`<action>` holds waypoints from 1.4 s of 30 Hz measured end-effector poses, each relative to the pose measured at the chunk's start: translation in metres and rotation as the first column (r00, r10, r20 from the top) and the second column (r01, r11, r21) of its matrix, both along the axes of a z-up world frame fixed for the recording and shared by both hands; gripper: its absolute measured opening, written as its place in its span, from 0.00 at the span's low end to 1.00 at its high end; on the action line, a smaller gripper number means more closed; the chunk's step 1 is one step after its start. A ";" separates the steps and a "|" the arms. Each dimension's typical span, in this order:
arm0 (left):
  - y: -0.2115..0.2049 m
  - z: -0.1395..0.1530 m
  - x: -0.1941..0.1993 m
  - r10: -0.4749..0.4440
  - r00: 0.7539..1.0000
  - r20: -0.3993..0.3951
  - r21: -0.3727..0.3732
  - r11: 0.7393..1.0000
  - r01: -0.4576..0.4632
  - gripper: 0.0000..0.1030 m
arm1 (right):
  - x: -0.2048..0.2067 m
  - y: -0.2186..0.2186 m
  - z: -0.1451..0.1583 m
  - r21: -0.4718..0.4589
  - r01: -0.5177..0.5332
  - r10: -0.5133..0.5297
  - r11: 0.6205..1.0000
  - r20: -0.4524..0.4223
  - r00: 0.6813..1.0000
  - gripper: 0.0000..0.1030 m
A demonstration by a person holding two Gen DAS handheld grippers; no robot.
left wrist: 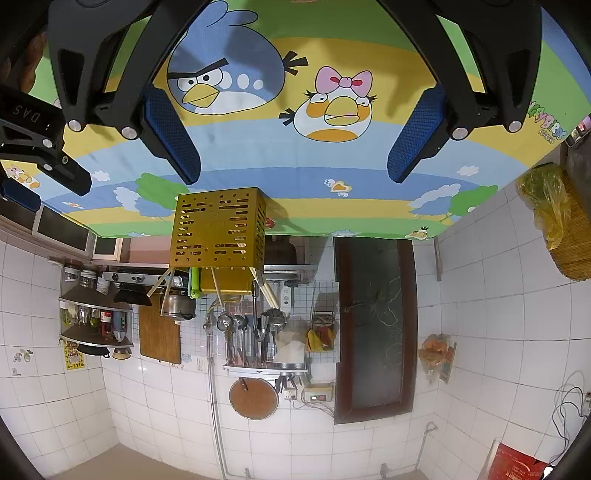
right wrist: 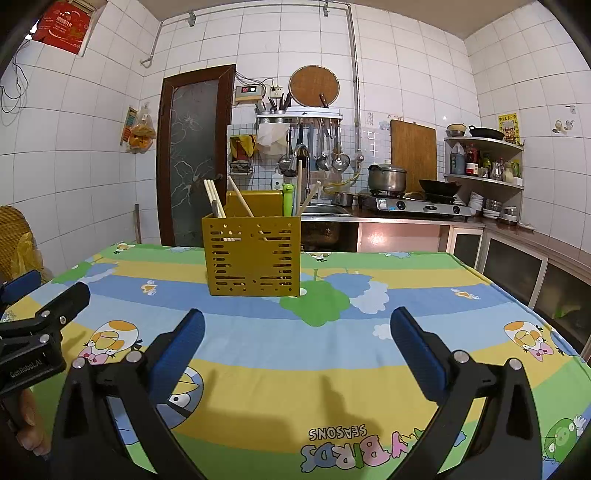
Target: Organize utensils
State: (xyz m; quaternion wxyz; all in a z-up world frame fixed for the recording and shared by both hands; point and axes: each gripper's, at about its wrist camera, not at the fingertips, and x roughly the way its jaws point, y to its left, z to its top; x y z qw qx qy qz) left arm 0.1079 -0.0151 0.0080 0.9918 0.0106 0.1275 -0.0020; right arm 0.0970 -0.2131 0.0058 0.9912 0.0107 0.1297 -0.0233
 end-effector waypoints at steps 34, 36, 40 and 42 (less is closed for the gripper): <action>-0.001 -0.002 0.000 0.007 1.000 -0.004 0.000 1.000 -0.007 0.95 | -0.001 -0.002 0.000 -0.001 0.000 0.000 1.000 0.000 1.000 0.95; -0.001 -0.002 0.000 0.008 1.000 -0.005 -0.001 1.000 -0.008 0.95 | -0.001 -0.003 0.000 -0.001 0.002 -0.002 1.000 -0.001 1.000 0.95; -0.001 -0.001 0.000 0.009 1.000 -0.004 -0.001 1.000 -0.009 0.95 | -0.002 -0.008 0.001 0.001 0.007 -0.007 1.000 0.000 1.000 0.95; -0.001 -0.001 0.000 0.008 1.000 -0.004 -0.001 1.000 -0.008 0.95 | -0.002 -0.006 0.001 0.000 0.007 -0.007 1.000 0.000 1.000 0.95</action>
